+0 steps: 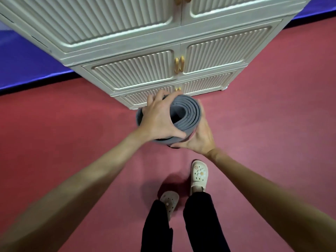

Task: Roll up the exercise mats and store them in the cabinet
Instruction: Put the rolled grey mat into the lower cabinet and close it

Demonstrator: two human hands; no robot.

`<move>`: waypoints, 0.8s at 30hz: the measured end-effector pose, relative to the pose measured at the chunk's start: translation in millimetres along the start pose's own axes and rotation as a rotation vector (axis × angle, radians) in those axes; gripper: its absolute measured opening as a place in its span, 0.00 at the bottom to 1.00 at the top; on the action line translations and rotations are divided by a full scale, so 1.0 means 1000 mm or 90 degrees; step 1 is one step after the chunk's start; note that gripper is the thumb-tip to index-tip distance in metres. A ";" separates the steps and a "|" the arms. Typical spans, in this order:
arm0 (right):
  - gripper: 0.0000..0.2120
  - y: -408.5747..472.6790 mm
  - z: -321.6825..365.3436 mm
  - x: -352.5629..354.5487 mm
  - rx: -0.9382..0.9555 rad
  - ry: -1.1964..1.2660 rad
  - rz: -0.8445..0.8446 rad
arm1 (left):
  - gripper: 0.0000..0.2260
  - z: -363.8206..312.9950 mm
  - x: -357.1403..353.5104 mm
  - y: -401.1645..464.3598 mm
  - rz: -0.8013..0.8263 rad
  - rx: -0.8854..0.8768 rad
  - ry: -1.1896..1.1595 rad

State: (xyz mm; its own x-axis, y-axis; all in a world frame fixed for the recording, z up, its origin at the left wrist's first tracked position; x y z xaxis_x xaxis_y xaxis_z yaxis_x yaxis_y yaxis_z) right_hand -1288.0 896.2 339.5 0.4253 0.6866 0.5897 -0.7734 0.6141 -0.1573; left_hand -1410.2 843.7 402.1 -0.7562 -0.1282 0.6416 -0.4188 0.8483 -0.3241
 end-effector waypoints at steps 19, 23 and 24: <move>0.54 0.027 -0.073 0.099 0.016 -0.145 -0.158 | 0.51 -0.054 -0.060 0.089 0.085 -0.086 -0.185; 0.58 0.031 -0.089 0.092 -0.065 -0.238 -0.103 | 0.48 -0.022 -0.083 0.115 0.129 -0.073 -0.301; 0.59 0.034 -0.095 0.086 -0.083 -0.255 -0.084 | 0.48 -0.011 -0.090 0.120 0.151 -0.051 -0.333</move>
State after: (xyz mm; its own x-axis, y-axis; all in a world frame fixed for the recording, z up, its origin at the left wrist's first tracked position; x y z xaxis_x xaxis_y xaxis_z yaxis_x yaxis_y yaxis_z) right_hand -1232.8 1012.9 309.5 0.2812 0.4095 0.8679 -0.6477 0.7483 -0.1432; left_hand -1386.7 962.5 313.5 -0.9812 -0.1488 0.1227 -0.1831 0.9185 -0.3504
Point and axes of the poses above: each hand's wrist, its own y-axis towards the middle knuckle, its own x-axis out of the back of the hand, z = x × y, the point moved 8 cm from there along y, towards the middle knuckle, and after that the axes turned 14 degrees about -y, right-handed, at the moved point
